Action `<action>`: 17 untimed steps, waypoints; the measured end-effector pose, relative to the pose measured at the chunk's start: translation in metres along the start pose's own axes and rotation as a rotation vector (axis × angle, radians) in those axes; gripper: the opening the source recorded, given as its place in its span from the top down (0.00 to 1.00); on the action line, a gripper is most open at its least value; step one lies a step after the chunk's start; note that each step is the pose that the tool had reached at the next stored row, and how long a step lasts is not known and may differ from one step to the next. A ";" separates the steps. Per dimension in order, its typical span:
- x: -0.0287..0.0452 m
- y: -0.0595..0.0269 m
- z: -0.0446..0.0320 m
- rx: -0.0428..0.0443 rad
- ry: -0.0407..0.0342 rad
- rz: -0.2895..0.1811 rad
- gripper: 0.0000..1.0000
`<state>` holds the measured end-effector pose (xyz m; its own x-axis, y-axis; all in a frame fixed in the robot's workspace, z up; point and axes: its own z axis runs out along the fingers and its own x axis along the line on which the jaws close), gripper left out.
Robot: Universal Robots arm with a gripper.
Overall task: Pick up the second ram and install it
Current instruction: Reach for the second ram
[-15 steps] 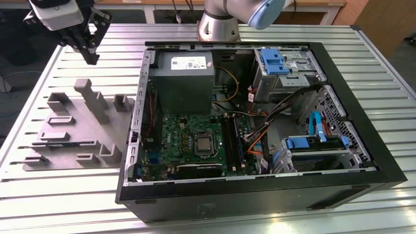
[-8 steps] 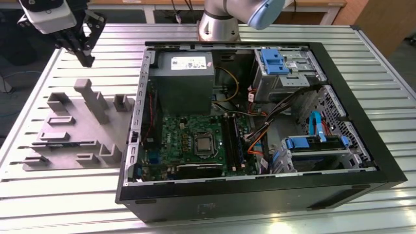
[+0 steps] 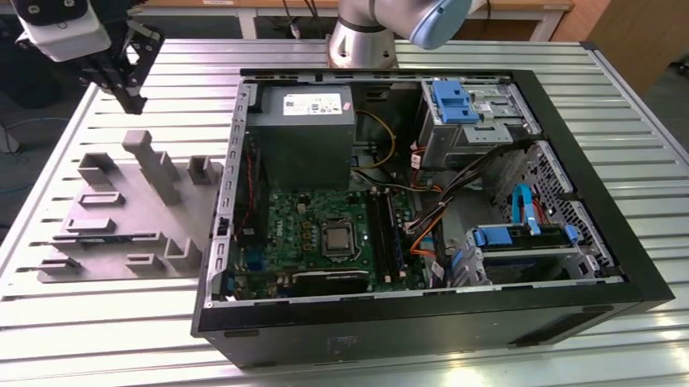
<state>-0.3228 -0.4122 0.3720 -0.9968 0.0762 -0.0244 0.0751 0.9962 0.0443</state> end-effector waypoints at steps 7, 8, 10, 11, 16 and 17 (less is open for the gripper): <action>0.0109 -0.0050 0.0038 0.0001 0.0001 0.000 0.89; 0.0122 -0.0058 0.0044 0.0000 0.0000 0.000 0.89; 0.0147 -0.0074 0.0056 0.0000 0.0000 0.000 0.89; 0.0161 -0.0082 0.0062 0.0000 0.0000 0.000 0.89; 0.0233 -0.0122 0.0090 0.0000 0.0000 0.000 0.89; 0.0246 -0.0129 0.0095 0.0000 0.0000 0.000 0.89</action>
<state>-0.3481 -0.4228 0.3613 -0.9968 0.0762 -0.0245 0.0751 0.9962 0.0443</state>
